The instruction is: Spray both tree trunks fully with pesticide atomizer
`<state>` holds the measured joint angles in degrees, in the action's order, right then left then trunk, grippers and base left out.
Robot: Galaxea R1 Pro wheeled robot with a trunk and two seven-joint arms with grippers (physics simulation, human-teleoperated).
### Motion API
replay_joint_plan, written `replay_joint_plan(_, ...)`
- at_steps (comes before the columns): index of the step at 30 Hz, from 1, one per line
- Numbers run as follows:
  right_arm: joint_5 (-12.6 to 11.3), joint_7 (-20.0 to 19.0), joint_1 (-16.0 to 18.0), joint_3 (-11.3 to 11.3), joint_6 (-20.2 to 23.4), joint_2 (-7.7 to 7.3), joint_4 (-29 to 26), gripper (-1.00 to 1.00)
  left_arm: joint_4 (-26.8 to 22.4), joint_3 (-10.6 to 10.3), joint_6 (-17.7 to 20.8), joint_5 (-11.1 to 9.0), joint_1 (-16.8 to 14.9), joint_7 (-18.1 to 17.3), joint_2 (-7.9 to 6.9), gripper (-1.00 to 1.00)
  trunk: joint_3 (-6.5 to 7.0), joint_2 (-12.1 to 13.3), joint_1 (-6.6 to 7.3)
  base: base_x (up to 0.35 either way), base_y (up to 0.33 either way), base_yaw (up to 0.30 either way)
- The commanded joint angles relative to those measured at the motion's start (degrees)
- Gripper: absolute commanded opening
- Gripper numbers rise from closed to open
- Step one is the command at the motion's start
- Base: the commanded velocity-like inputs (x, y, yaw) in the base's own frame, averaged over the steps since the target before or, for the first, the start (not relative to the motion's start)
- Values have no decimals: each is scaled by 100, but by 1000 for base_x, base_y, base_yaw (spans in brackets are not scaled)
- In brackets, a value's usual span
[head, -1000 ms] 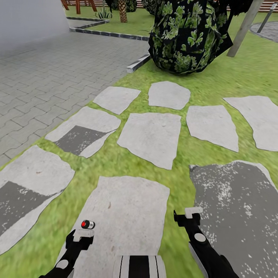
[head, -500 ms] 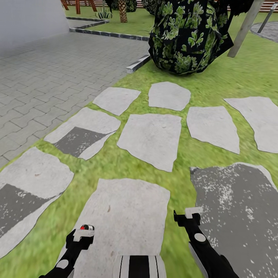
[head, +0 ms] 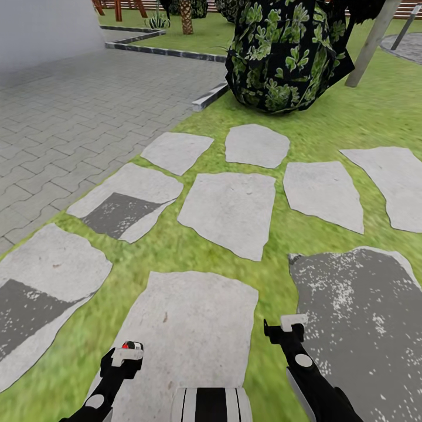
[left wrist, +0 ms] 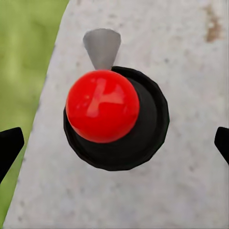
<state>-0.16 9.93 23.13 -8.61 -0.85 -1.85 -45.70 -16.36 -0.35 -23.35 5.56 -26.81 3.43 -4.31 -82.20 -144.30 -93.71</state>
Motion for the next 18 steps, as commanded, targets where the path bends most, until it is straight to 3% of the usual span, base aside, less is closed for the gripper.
replay_joint_plan(1,1,0,0,0,1,0,0,100,-1,0,-1,0,0,0,0,100,0,0,0,0,0,0)
replay_joint_plan(18,3,0,-2,0,-2,0,21,100,10,16,-29,-16,0,0,-9,100,38,0,0,0,0,0)
